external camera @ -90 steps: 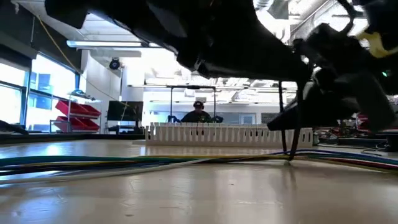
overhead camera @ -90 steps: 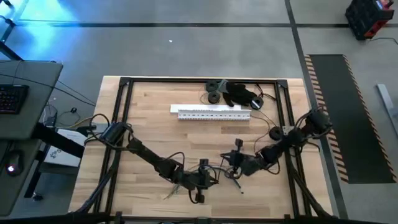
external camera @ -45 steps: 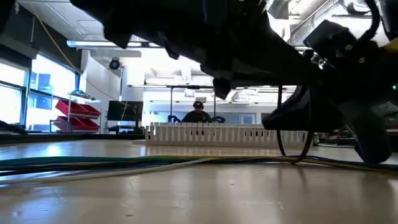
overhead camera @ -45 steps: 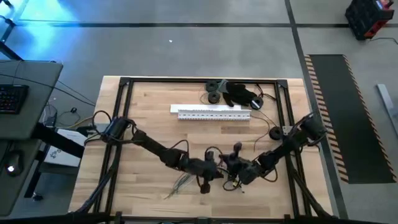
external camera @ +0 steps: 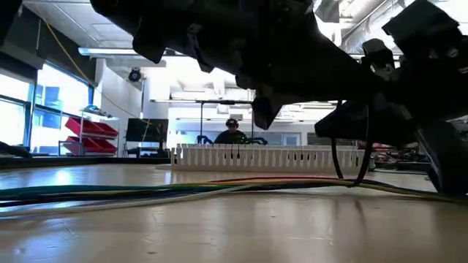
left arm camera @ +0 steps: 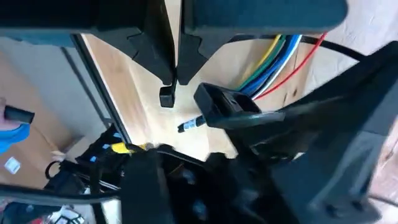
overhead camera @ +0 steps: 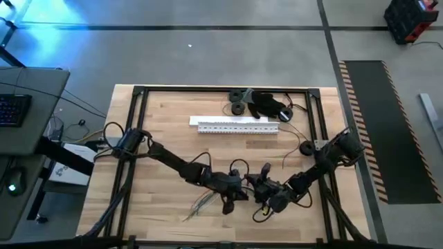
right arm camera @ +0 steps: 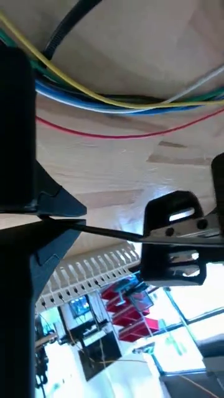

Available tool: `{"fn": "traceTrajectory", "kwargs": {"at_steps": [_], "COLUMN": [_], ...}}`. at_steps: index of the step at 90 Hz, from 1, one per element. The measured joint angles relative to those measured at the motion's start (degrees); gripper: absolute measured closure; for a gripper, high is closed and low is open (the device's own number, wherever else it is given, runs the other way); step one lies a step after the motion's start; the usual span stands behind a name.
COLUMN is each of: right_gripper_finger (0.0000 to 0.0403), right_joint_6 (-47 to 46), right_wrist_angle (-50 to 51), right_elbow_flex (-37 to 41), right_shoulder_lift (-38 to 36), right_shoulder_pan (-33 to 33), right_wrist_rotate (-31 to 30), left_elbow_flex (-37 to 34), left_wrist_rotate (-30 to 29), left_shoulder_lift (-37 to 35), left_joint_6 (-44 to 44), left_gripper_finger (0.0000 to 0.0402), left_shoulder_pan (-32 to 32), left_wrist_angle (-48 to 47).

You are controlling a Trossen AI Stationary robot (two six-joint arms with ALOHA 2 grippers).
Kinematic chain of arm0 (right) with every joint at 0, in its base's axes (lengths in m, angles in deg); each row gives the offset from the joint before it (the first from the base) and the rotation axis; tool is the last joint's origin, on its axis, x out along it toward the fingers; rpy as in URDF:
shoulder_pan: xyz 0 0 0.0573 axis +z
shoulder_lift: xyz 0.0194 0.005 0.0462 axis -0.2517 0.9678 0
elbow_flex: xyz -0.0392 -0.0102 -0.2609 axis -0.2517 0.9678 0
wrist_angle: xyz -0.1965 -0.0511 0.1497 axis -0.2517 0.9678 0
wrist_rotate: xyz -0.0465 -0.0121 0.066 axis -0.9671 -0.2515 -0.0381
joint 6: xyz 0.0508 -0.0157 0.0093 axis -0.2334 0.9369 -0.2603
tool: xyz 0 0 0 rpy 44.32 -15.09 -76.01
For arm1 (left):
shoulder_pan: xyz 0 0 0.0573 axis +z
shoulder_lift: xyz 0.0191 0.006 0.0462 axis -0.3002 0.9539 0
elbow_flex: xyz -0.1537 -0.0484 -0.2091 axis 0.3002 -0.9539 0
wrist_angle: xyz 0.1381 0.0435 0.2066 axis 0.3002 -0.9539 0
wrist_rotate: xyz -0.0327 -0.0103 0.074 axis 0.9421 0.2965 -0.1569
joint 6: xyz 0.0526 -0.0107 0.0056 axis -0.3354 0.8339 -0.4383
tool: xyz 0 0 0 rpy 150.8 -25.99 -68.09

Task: Ziptie cables
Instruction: Wrap the cables together using a black zip tie

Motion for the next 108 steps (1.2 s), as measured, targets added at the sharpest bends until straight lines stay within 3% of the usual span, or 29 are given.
{"fn": "traceTrajectory", "kwargs": {"at_steps": [72, 108], "right_gripper_finger": [0.0403, 0.0403], "right_joint_6": [2.75, 13.49], "right_wrist_angle": [0.02, -1.81], "right_elbow_flex": [0.13, -2.0], "right_shoulder_lift": [0.13, 0.37], "right_shoulder_pan": [0.52, -0.03], "right_wrist_rotate": [-2.49, -2.58], "left_elbow_flex": [-0.03, -0.03], "left_wrist_rotate": [1.86, 1.75], "left_shoulder_lift": [-2.58, -2.58], "left_joint_6": [1.02, 1.02], "left_gripper_finger": [0.0402, 0.0402], "left_shoulder_pan": [0.74, 0.76], "left_wrist_angle": [-2.12, -2.08]}}
